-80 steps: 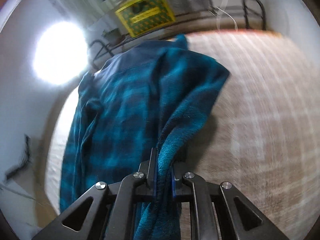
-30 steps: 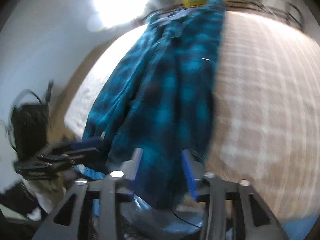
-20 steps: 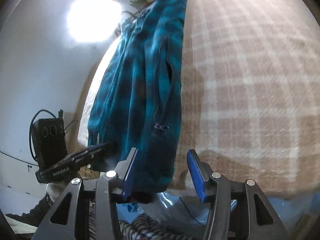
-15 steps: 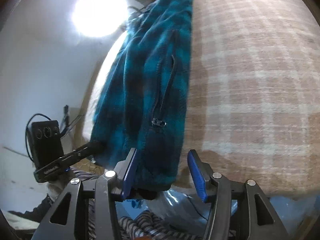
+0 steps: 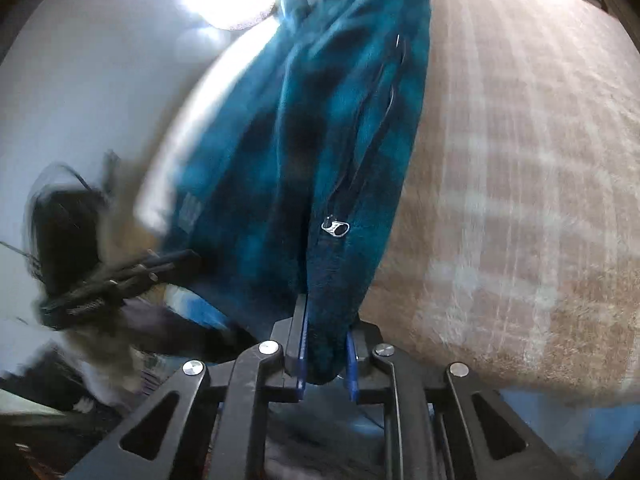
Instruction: Fold large clothes
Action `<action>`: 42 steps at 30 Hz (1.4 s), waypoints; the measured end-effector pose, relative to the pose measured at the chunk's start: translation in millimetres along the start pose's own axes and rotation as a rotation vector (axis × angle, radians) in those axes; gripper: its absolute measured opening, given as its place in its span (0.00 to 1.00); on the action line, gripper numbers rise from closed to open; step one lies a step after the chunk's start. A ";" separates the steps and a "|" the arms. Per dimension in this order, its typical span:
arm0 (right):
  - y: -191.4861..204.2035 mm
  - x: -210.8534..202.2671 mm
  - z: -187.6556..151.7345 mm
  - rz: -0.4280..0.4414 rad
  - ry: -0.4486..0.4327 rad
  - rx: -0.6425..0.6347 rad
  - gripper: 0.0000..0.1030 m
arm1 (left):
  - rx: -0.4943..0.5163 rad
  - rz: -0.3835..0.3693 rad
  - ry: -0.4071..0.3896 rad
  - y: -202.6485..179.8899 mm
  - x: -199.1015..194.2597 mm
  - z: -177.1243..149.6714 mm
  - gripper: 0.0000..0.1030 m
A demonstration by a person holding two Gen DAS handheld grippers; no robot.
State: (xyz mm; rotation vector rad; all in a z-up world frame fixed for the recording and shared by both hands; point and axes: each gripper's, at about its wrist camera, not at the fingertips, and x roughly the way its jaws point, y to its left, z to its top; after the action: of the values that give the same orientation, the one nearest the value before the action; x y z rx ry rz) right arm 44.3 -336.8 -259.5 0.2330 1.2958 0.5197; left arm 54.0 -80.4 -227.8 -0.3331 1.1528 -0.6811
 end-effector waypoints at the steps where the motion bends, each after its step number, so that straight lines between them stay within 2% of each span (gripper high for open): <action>1: 4.8 0.9 0.3 -0.015 -0.007 -0.018 0.12 | 0.009 0.003 -0.008 -1.0 -1.4 -0.2 0.04; 3: 11.6 -6.0 2.5 -0.024 -0.018 -0.059 0.15 | 0.023 0.002 -0.017 -4.6 -9.3 3.5 0.04; 5: 18.2 -8.9 4.7 -0.013 -0.015 -0.063 0.31 | 0.049 0.005 -0.029 -12.2 -22.3 5.3 0.04; 7: 20.4 -20.1 9.8 -0.040 -0.037 -0.079 0.37 | 0.110 0.020 -0.053 -22.6 -42.5 9.4 0.04; 8: 15.1 -28.9 13.9 -0.053 -0.064 -0.088 0.37 | 0.134 0.025 -0.055 -28.1 -49.7 13.8 0.06; 10: 10.1 -50.6 26.3 -0.040 -0.119 -0.088 0.38 | 0.168 0.027 -0.068 -36.0 -66.5 21.9 0.20; 11: 9.9 -61.0 33.1 -0.029 -0.144 -0.084 0.38 | 0.174 0.023 -0.082 -37.6 -73.7 26.5 0.31; 12: 10.2 -73.1 42.2 -0.025 -0.172 -0.084 0.38 | 0.177 0.016 -0.104 -38.0 -81.6 35.8 0.33; 15: 10.0 -96.8 75.4 -0.057 -0.246 -0.093 0.38 | 0.163 0.013 -0.140 -38.0 -85.0 68.7 0.33; 18: 12.5 -110.6 121.5 -0.080 -0.314 -0.094 0.41 | 0.149 0.045 -0.193 -26.7 -83.6 106.2 0.33; 20: 14.5 -113.6 150.8 -0.100 -0.347 -0.096 0.42 | 0.146 0.058 -0.193 -17.5 -80.0 122.4 0.33; 24: 10.5 -105.8 210.2 -0.163 -0.378 -0.097 0.42 | 0.127 0.128 -0.168 6.6 -57.2 159.6 0.36; 26: -0.7 -101.5 238.5 -0.165 -0.385 -0.069 0.42 | 0.122 0.165 -0.161 19.2 -49.8 171.9 0.37; 31: -28.7 -74.7 300.8 -0.205 -0.384 -0.014 0.42 | 0.047 0.129 -0.140 44.9 -40.3 184.0 0.41; 34: -44.2 -51.9 335.4 -0.212 -0.364 0.034 0.42 | 0.037 0.125 -0.128 51.2 -36.8 187.6 0.41; 35: -52.9 -36.7 357.6 -0.210 -0.354 0.066 0.42 | 0.036 0.124 -0.127 51.0 -38.4 186.5 0.41; 36: -52.9 -36.7 357.6 -0.210 -0.354 0.066 0.42 | 0.030 0.119 -0.125 53.5 -38.0 186.8 0.41; 39: -63.9 -11.1 395.2 -0.216 -0.335 0.107 0.45 | 0.015 0.106 -0.117 57.9 -38.8 188.2 0.41; 42: -65.3 14.4 425.0 -0.271 -0.304 0.101 0.45 | 0.003 0.112 -0.110 65.7 -39.0 189.7 0.41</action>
State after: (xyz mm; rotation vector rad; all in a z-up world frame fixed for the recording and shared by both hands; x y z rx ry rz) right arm 468.3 -334.5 -186.8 0.2072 1.0362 0.1786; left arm 239.8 -23.8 -163.7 -0.2981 1.0571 -0.5598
